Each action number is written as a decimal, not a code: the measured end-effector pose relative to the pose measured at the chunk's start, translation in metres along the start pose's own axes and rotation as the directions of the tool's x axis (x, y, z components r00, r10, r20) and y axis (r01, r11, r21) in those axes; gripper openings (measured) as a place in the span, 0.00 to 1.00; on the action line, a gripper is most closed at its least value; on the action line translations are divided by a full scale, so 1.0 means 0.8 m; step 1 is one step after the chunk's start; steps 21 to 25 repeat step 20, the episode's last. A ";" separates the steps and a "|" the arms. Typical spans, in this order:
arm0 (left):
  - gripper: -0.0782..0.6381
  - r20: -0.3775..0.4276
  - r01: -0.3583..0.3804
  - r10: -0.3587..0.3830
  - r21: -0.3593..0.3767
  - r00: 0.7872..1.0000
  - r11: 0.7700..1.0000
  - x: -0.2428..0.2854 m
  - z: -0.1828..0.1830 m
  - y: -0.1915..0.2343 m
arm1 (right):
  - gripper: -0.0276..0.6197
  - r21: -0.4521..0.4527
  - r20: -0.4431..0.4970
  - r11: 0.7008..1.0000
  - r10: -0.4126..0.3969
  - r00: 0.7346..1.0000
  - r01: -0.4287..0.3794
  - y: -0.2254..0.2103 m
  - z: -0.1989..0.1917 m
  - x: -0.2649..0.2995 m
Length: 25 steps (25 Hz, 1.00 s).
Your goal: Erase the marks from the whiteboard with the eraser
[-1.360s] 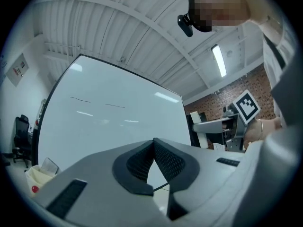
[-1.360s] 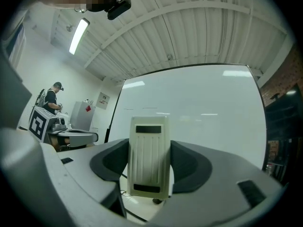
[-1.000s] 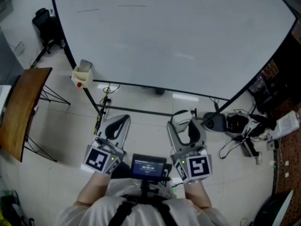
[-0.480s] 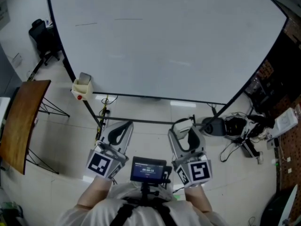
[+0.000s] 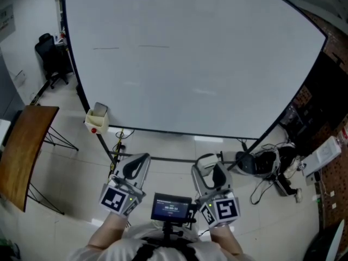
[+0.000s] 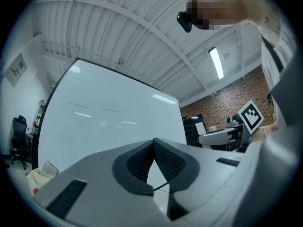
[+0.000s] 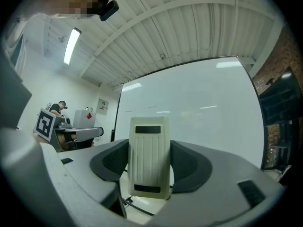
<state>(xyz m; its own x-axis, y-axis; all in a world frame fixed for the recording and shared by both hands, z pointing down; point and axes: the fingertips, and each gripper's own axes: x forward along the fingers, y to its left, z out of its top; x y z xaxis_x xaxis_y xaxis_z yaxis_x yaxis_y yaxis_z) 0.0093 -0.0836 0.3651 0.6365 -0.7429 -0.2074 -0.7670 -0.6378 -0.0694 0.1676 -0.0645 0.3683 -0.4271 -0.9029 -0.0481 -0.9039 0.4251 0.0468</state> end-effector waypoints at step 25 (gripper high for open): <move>0.12 0.016 -0.044 0.045 -0.023 0.999 0.999 -0.014 0.000 0.039 | 0.44 -0.021 0.005 1.000 0.023 1.000 -0.023 0.024 0.007 0.041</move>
